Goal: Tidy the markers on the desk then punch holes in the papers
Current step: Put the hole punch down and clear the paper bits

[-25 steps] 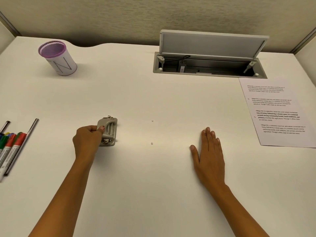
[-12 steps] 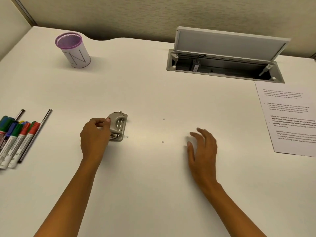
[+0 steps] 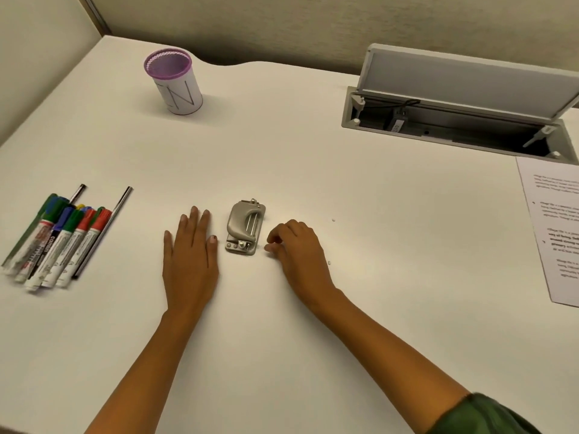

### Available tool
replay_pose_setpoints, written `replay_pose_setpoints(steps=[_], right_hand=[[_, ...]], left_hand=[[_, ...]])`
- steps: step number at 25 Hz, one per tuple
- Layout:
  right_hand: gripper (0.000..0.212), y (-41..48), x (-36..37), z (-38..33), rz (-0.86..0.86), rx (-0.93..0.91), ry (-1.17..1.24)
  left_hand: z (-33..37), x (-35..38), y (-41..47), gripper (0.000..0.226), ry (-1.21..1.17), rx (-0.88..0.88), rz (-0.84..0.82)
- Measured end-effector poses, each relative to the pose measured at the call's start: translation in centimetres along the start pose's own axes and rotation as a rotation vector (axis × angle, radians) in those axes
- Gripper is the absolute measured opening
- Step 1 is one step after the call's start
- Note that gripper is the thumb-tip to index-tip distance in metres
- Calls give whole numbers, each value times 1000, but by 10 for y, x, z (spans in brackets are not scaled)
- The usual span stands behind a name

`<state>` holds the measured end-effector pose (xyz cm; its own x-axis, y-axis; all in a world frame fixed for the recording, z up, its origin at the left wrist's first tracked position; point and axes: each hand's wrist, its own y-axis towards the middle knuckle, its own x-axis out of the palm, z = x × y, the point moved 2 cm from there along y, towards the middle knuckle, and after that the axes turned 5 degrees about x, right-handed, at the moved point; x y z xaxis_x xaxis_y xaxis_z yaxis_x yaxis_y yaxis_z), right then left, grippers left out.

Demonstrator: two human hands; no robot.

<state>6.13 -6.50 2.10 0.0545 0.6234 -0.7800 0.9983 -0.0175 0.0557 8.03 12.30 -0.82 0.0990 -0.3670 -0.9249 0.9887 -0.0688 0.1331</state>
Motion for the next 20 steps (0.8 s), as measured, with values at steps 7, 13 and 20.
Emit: replay_pose_setpoints(steps=[7, 13, 20], right_hand=[[4, 12, 12, -10, -47, -4, -153], [9, 17, 13, -17, -119, -9, -295], [10, 17, 13, -13, -172, -9, -298]], left_hand=[[-4, 5, 1, 46, 22, 6, 11], [-1, 4, 2, 50, 24, 12, 22], [-2, 3, 1, 50, 28, 9, 37]])
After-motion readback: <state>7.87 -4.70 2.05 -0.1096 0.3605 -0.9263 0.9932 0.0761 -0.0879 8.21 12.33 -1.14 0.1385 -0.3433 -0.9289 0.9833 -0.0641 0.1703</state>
